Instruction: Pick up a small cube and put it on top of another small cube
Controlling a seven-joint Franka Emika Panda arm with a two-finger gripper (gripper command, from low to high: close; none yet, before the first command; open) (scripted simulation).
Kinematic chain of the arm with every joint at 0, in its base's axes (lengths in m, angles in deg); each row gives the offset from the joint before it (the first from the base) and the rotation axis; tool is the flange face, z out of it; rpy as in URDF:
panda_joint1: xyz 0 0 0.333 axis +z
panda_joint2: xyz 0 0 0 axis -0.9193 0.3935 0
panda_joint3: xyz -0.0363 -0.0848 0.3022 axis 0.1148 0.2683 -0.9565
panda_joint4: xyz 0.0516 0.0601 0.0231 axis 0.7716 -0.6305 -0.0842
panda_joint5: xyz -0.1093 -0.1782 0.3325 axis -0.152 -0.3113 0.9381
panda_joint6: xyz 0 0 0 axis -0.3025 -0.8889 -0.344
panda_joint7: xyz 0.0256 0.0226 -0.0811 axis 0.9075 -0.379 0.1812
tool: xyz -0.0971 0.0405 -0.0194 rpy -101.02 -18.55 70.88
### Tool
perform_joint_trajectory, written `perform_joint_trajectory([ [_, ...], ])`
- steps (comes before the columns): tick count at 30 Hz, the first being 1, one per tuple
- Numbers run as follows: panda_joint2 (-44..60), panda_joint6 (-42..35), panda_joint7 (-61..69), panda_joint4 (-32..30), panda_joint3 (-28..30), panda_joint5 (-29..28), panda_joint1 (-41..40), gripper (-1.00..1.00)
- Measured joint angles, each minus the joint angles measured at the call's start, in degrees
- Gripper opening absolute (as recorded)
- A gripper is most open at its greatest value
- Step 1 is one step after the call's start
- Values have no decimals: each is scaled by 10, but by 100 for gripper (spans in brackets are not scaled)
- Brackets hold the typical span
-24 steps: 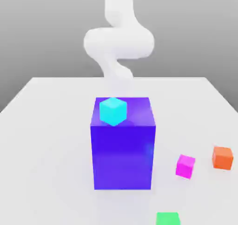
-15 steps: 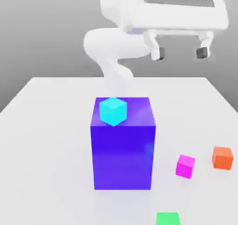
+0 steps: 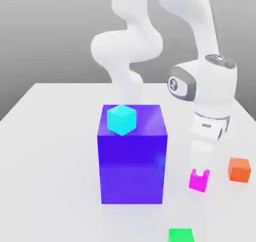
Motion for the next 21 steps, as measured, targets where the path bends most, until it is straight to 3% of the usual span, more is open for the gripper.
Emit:
perform_joint_trajectory([
  [3, 62, 50, -14, 11, 32, -19, 28, 0],
  [4, 73, 59, -16, 14, 38, -21, 33, -100],
  [11, 72, 58, -18, 13, 37, -23, 32, -100],
  [18, -55, -48, 29, -8, 0, 37, 7, -100],
  [21, -48, -89, 64, 39, 12, 48, -21, -100],
])
